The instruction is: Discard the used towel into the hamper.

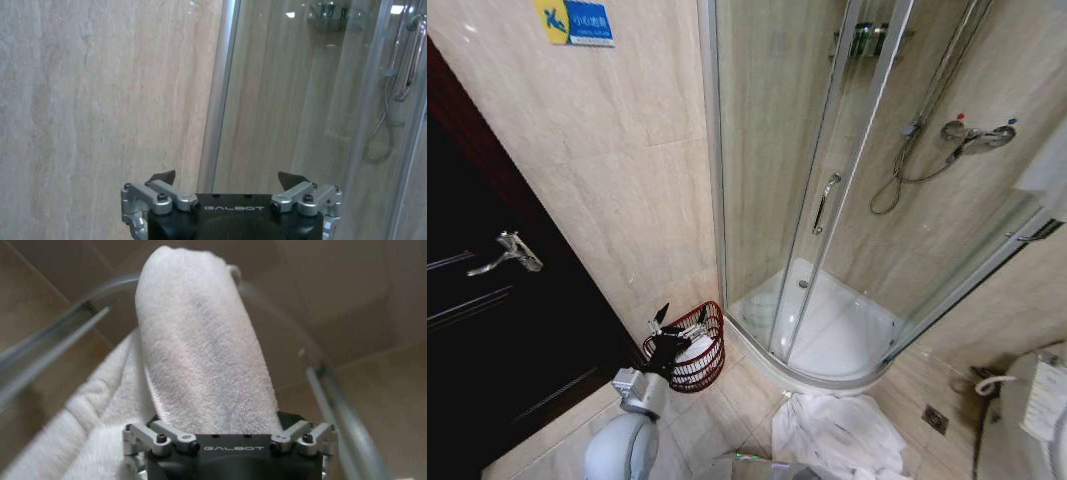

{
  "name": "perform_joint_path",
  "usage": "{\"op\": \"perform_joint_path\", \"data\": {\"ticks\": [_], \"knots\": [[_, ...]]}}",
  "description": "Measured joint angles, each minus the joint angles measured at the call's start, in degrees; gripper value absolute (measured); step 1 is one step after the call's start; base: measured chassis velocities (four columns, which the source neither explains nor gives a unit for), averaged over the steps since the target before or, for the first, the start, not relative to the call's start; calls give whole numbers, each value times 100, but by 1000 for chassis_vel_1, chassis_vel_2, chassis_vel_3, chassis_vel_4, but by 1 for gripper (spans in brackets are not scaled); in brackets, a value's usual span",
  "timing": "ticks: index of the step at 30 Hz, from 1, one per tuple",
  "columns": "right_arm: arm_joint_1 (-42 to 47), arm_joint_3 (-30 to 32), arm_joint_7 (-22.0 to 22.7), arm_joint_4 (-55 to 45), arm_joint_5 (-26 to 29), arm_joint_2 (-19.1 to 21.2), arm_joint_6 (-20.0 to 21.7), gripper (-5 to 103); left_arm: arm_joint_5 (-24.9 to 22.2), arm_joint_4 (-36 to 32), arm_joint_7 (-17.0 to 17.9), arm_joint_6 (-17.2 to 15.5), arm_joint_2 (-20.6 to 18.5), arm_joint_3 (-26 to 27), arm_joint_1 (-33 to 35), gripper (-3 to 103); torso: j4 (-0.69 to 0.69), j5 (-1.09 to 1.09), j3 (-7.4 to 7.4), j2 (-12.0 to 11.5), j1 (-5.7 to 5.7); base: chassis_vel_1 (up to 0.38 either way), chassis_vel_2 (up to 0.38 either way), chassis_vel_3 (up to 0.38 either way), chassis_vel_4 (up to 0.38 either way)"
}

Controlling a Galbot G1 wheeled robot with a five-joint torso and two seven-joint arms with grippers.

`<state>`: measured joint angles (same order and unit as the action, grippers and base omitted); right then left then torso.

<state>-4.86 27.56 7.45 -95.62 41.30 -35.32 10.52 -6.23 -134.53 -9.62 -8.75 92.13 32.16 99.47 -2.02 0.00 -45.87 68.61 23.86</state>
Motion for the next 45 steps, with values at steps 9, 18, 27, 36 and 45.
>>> {"op": "perform_joint_path", "data": {"ticks": [9,18,27,36,45], "knots": [[-541,-515,-262,233,511,-196,21,65,0,0,0,0,0,0,0,100,1,-1,0,0,1,0,0,0,0],[-462,-535,-269,155,551,-180,-47,38,0,0,0,0,0,0,0,100,0,0,0,0,1,0,0,0,0],[-218,-385,-276,22,578,-56,-74,10,0,0,0,0,0,0,0,100,0,-1,0,0,1,0,0,0,0],[265,16,-440,-282,753,209,-178,10,0,0,0,0,0,0,0,100,0,0,0,0,1,0,0,0,0],[1376,815,-488,-971,613,471,-342,10,0,0,-1,0,0,0,0,100,-1,-1,0,1,0,0,0,0,0]]}}
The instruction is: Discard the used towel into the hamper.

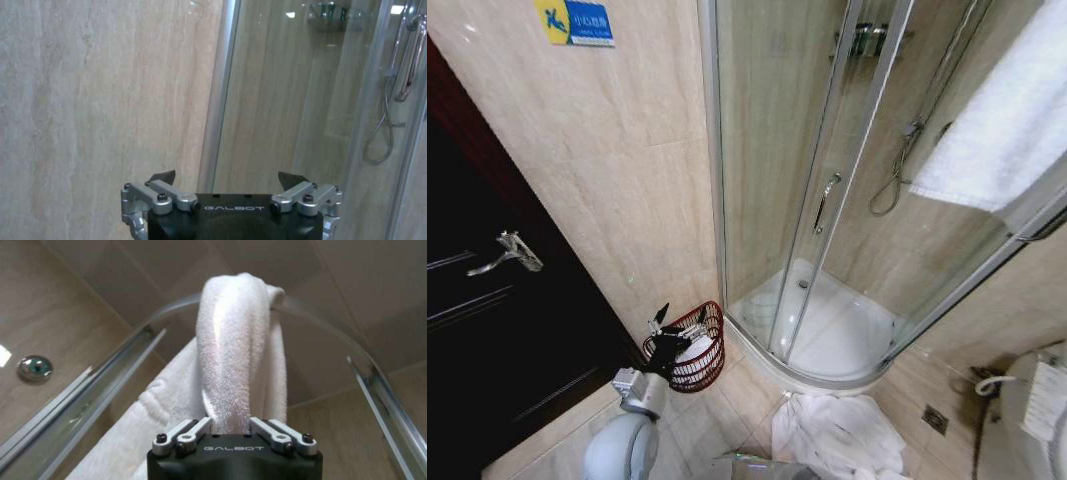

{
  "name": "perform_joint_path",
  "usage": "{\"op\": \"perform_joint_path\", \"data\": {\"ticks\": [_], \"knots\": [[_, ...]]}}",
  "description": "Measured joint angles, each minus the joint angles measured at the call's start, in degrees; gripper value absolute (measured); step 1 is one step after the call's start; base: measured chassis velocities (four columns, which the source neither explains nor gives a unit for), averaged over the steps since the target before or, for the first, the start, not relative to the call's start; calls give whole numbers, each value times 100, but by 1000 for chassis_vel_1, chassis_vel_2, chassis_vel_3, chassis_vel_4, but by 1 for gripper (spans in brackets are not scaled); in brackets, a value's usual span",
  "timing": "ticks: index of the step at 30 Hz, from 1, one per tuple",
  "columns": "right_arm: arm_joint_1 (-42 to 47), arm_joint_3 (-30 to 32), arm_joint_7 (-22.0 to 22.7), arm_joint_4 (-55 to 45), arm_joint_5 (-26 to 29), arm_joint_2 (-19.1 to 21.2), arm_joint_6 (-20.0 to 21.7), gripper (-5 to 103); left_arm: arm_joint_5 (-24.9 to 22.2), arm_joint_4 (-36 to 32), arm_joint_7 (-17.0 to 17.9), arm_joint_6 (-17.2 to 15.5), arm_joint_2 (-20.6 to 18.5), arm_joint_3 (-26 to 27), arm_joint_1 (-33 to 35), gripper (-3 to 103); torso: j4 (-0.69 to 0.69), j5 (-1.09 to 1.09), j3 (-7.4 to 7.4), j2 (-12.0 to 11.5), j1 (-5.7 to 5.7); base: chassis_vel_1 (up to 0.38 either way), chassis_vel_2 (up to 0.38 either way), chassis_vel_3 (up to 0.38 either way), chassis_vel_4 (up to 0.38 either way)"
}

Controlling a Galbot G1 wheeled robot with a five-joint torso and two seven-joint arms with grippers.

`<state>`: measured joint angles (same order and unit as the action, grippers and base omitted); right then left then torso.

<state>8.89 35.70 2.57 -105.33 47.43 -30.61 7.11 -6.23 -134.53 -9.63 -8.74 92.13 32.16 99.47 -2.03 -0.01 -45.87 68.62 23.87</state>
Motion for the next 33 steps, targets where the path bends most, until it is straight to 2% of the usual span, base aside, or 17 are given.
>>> {"op": "perform_joint_path", "data": {"ticks": [2,4,7,8,10,16,18,20,22,25,27,28,29,30,31,33], "knots": [[414,342,33,-249,-60,59,-24,10,0,0,0,0,1,1,0,100,-1,-1,0,0,0,0,0,0,0],[544,434,44,-324,-58,80,-26,10,0,0,0,0,-1,0,0,100,-1,0,0,0,0,0,0,0,0],[1436,879,69,-675,-55,127,-117,10,0,0,0,0,-1,0,0,100,2,2,0,0,-1,0,0,0,0],[1436,879,69,-675,-55,127,-117,10,0,0,0,0,-1,0,0,100,2,2,0,0,-1,0,0,0,0],[1962,1117,115,-836,-93,5,-214,10,0,0,0,0,0,-1,0,100,0,3,0,0,0,0,0,0,0],[2735,1607,150,-976,-223,-271,-372,10,0,0,0,0,0,0,0,100,-1,0,0,0,0,0,0,0,0],[3393,1974,145,-1108,-348,-542,-509,10,0,0,0,0,-1,0,0,100,1,1,0,0,0,0,0,0,0],[3555,2043,141,-1143,-384,-606,-551,10,0,0,0,0,1,0,0,100,1,-1,0,1,0,0,0,0,0],[4235,2329,135,-1341,-449,-910,-670,10,0,0,0,0,0,0,0,100,1,0,0,1,0,0,0,0,0],[4535,2445,121,-1452,-475,-1095,-702,10,0,0,0,0,0,0,0,100,2,5,0,0,0,0,0,0,0],[5064,2637,38,-1656,-579,-1451,-857,10,0,0,0,0,0,0,0,100,1,1,0,0,0,0,0,0,0],[5064,2637,38,-1656,-579,-1451,-857,10,0,0,0,0,0,0,0,100,1,1,0,0,0,0,0,0,0],[5384,2776,-95,-1745,-677,-1763,-993,10,0,0,0,0,0,0,0,100,0,-2,0,0,0,0,0,0,0],[5492,2820,-140,-1760,-719,-1867,-1047,10,0,0,0,0,1,0,0,100,0,-1,0,0,0,0,0,0,0],[5734,2922,-240,-1793,-823,-2141,-1159,10,0,0,0,0,0,0,0,100,1,0,0,0,0,0,0,0,0],[5876,2968,-290,-1819,-868,-2277,-1199,10,0,0,0,0,0,0,0,100,1,0,0,0,0,0,0,0,0]]}}
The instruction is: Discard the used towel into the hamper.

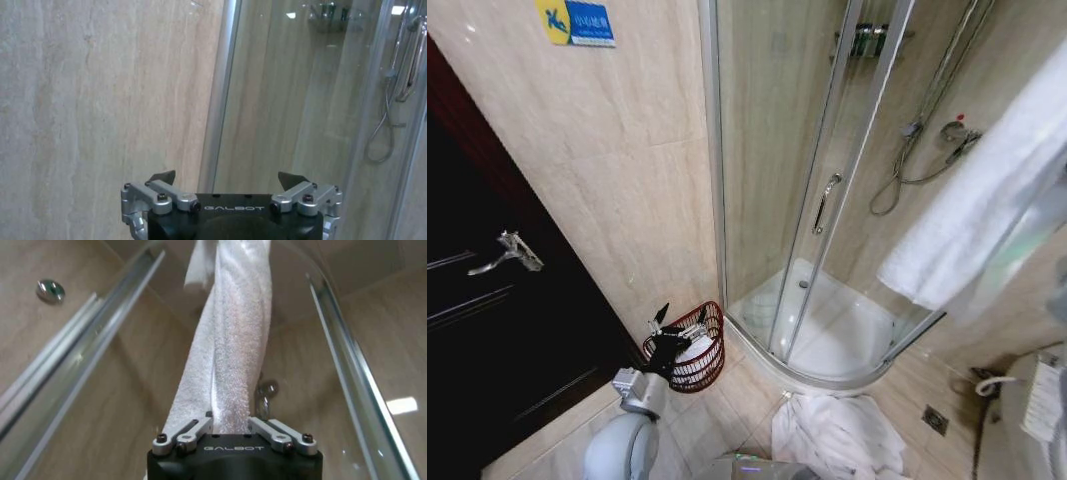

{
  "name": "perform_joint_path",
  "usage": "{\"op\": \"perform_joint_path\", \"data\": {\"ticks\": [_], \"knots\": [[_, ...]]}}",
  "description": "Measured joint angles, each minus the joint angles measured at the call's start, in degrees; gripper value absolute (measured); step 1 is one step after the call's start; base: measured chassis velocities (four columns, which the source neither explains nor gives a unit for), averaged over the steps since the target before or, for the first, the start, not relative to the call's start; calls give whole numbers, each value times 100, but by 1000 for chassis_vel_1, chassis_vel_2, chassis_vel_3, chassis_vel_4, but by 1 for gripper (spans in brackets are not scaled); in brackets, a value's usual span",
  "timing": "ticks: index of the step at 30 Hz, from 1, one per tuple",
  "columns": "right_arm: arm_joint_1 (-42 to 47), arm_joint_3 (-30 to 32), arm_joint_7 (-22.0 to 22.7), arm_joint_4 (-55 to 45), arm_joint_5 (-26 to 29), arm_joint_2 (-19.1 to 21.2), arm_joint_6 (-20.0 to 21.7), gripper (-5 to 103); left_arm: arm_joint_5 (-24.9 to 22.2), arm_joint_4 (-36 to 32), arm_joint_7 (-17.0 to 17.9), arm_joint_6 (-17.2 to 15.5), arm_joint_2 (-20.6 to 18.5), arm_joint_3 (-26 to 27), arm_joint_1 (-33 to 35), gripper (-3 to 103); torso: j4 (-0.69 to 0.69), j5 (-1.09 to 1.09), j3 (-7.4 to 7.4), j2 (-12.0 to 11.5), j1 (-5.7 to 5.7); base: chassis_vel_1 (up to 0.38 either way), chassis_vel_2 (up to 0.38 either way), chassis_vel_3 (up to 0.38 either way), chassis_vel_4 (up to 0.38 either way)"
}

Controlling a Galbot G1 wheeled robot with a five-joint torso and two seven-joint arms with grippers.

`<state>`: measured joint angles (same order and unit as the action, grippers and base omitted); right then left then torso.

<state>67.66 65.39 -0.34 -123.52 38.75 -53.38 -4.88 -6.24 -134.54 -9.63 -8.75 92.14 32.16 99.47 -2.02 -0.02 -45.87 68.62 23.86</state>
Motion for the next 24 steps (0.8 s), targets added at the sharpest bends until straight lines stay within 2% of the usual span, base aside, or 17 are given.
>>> {"op": "perform_joint_path", "data": {"ticks": [2,4,7,10,11,12,15,24], "knots": [[282,68,-87,-80,-111,-363,-88,10,0,0,0,0,1,0,0,100,0,4,0,0,0,0,0,0,0],[365,69,-118,-101,-181,-483,-139,10,0,0,0,0,-1,0,0,100,0,5,0,0,0,0,0,0,0],[724,-16,-278,-154,-574,-950,-489,10,0,0,0,0,0,0,0,100,-1,0,0,0,0,0,0,0,0],[871,-75,-303,-164,-713,-1149,-606,10,0,0,0,0,0,0,0,100,-1,3,0,0,0,0,0,0,0],[992,-168,-303,-152,-867,-1366,-807,10,0,0,0,0,0,0,0,100,0,3,0,0,0,0,0,0,0],[992,-168,-303,-152,-867,-1366,-807,10,0,0,0,0,0,0,0,100,0,3,0,0,0,0,0,0,0],[1187,-304,-303,-48,-1127,-1757,-1275,10,0,0,0,0,0,0,0,100,0,4,-1,-1,1,0,0,0,0],[1486,-474,-374,-87,-1294,-2292,-1817,10,0,0,0,0,0,0,0,100,-1,0,0,-1,1,0,0,0,0]]}}
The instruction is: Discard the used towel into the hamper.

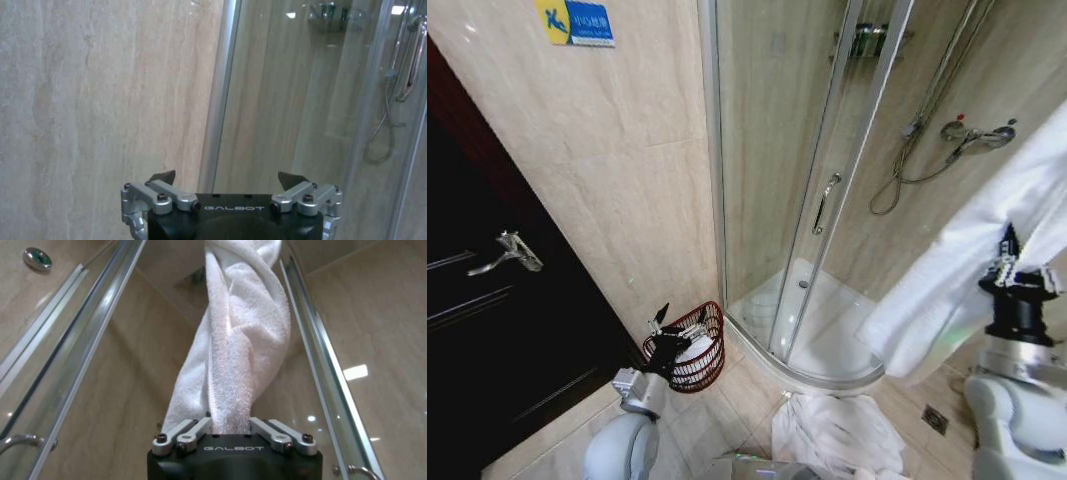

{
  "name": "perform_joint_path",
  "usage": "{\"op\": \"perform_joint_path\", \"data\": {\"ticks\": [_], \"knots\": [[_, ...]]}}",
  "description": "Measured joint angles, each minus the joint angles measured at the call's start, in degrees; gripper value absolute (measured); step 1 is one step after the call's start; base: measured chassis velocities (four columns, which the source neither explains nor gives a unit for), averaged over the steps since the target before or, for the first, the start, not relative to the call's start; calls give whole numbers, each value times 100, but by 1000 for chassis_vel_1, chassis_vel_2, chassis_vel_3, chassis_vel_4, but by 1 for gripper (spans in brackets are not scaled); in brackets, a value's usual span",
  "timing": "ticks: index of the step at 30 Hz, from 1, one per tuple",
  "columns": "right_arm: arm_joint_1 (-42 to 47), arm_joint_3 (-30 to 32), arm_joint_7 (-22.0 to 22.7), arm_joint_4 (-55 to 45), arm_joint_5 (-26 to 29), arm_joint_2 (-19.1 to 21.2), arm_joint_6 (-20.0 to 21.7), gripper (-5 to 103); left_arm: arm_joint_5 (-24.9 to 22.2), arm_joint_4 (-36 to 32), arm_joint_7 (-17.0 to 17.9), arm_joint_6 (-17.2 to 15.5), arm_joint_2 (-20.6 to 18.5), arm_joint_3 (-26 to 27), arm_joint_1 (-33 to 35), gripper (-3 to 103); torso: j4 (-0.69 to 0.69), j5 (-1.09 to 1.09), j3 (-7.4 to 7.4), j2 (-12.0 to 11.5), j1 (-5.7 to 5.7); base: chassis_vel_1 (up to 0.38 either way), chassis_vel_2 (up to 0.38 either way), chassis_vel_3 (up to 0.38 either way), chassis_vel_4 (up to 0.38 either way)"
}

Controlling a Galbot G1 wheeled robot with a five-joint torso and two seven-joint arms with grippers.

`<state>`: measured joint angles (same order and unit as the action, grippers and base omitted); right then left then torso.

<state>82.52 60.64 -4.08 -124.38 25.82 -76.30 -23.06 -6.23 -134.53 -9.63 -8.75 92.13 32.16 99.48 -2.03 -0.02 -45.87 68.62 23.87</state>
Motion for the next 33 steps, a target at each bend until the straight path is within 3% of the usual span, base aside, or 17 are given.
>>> {"op": "perform_joint_path", "data": {"ticks": [12,17,22,25,28,31,33], "knots": [[350,-402,-31,131,-509,-703,-646,10,0,0,0,0,0,0,0,100,0,3,0,0,0,0,0,0,0],[445,-419,-34,-231,-677,-794,-849,10,0,0,0,0,0,0,0,100,2,7,-1,-1,0,0,0,0,0],[415,-226,62,-912,-825,-638,-974,10,0,0,0,0,0,0,0,100,-1,-7,0,0,0,0,0,0,0],[346,112,148,-1165,-770,-417,-862,10,0,0,0,0,0,0,0,100,0,6,0,0,0,0,0,0,0],[298,296,218,-1317,-684,-291,-694,10,0,0,0,0,0,0,0,100,0,-3,0,0,0,0,0,0,0],[375,235,387,-1300,-566,-335,-466,10,0,0,0,0,0,0,0,100,0,-2,0,0,0,0,0,0,0],[544,46,732,-1016,-460,-574,-181,10,0,0,0,0,-2,0,0,100,0,2,0,0,0,0,0,0,0]]}}
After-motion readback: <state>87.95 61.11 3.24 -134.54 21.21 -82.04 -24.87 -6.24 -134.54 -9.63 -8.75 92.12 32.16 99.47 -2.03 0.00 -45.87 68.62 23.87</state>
